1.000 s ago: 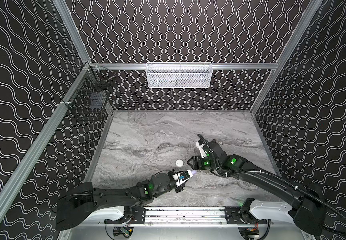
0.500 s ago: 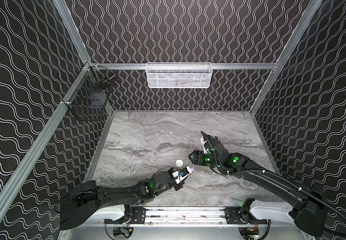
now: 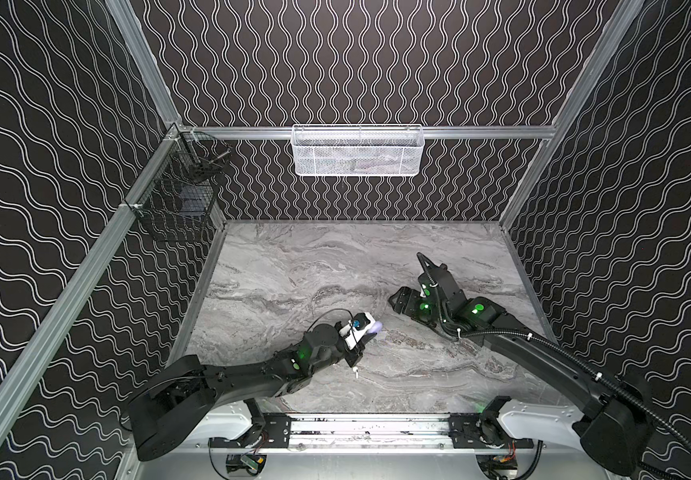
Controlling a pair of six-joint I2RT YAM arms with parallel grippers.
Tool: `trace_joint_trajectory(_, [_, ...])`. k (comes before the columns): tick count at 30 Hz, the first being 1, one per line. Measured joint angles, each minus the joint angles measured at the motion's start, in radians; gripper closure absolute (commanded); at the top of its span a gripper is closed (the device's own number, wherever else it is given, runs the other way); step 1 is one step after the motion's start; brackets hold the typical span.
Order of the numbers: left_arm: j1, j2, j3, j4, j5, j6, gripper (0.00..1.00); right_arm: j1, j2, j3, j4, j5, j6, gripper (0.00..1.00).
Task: Insert the wireless bluetooth earbuds into the charging case
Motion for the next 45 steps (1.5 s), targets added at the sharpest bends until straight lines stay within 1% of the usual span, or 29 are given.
trace_joint_trajectory(5, [0.041, 0.054, 0.047, -0.003, 0.053, -0.074, 1.00, -0.045, -0.030, 0.066, -0.050, -0.016, 0.023, 0.18])
trace_joint_trajectory(8, [0.065, 0.098, 0.085, -0.004, 0.080, -0.111, 1.00, -0.087, -0.064, 0.082, -0.077, -0.016, 0.023, 0.16])
trace_joint_trajectory(12, [0.075, 0.148, 0.120, -0.010, 0.105, -0.149, 1.00, -0.164, -0.088, 0.087, -0.097, -0.034, 0.018, 0.16])
trace_joint_trajectory(16, [0.090, 0.167, 0.141, -0.031, 0.118, -0.172, 1.00, -0.244, -0.090, 0.071, -0.092, -0.091, -0.006, 0.15])
trace_joint_trajectory(19, [0.119, 0.184, 0.152, -0.029, 0.135, -0.183, 1.00, -0.298, -0.089, 0.055, -0.084, -0.145, -0.012, 0.15])
trace_joint_trajectory(23, [0.155, 0.243, 0.188, -0.023, 0.172, -0.228, 1.00, -0.361, -0.086, 0.041, -0.060, -0.205, -0.034, 0.15])
trace_joint_trajectory(26, [0.157, 0.296, 0.240, -0.026, 0.205, -0.253, 1.00, -0.415, -0.079, 0.016, -0.033, -0.256, -0.041, 0.15])
trace_joint_trajectory(30, [0.162, 0.390, 0.361, -0.039, 0.268, -0.283, 1.00, -0.481, -0.072, 0.011, -0.027, -0.313, -0.058, 0.15])
trace_joint_trajectory(33, [0.176, 0.470, 0.443, -0.044, 0.325, -0.327, 1.00, -0.496, -0.074, 0.000, -0.017, -0.349, -0.067, 0.15])
trace_joint_trajectory(36, [0.205, 0.539, 0.491, -0.053, 0.373, -0.380, 1.00, -0.497, -0.089, -0.022, -0.004, -0.376, -0.079, 0.15])
trace_joint_trajectory(39, [0.231, 0.570, 0.524, -0.082, 0.403, -0.413, 1.00, -0.499, -0.083, -0.030, 0.019, -0.385, -0.079, 0.15])
trace_joint_trajectory(43, [0.257, 0.592, 0.585, -0.118, 0.441, -0.418, 1.00, -0.502, -0.034, 0.005, 0.014, -0.404, -0.087, 0.15])
trace_joint_trajectory(45, [0.269, 0.614, 0.615, -0.130, 0.461, -0.437, 1.00, -0.502, -0.043, 0.006, 0.016, -0.409, -0.090, 0.15])
